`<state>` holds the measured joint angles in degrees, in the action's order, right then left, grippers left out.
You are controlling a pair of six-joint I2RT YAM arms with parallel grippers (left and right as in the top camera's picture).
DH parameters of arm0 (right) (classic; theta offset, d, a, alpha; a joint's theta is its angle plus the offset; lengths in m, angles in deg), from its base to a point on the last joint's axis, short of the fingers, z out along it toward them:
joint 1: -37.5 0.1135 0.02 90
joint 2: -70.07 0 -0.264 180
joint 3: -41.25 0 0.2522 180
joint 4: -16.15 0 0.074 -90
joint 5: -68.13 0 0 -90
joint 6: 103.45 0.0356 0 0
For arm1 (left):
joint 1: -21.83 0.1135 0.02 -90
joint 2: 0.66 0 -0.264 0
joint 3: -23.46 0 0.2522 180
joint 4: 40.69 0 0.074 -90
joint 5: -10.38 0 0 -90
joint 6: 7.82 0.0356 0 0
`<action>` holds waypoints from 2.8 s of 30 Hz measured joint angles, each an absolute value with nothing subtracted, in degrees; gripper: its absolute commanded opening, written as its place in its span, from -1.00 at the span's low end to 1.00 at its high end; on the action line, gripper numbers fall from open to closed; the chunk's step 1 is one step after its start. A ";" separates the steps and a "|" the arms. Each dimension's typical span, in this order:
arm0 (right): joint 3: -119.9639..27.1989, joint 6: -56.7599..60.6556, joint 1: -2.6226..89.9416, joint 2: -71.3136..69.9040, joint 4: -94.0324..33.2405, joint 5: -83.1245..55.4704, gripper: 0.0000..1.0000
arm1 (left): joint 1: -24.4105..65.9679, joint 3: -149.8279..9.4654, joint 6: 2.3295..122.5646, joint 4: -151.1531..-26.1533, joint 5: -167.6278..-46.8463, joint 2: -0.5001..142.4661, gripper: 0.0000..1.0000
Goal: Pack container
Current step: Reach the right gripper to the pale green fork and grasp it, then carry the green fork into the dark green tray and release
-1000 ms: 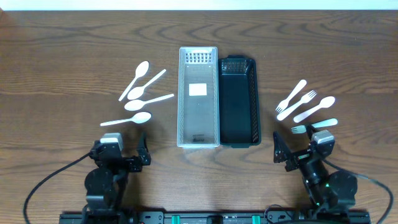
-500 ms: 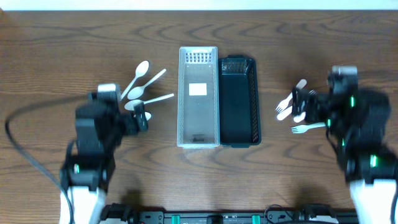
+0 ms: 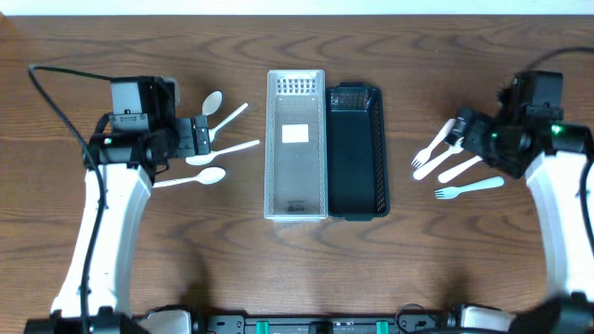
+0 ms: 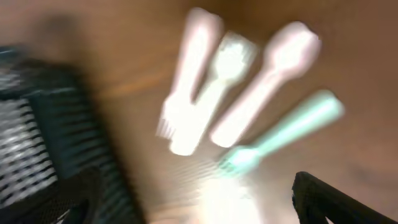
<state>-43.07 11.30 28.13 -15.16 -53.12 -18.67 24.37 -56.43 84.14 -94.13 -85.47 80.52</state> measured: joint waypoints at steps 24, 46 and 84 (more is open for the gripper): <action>-33.00 29.09 24.33 -31.29 -45.64 -28.20 0.25 | 24.42 -56.43 84.16 -94.46 -85.49 84.09 0.96; -24.25 29.95 24.33 -27.53 -40.48 -28.20 -0.93 | 24.42 -56.43 84.18 -94.48 -85.47 84.09 0.96; -36.45 15.61 57.03 -25.70 -29.16 -11.06 0.28 | 24.42 -56.43 84.16 -94.48 -85.47 84.09 0.96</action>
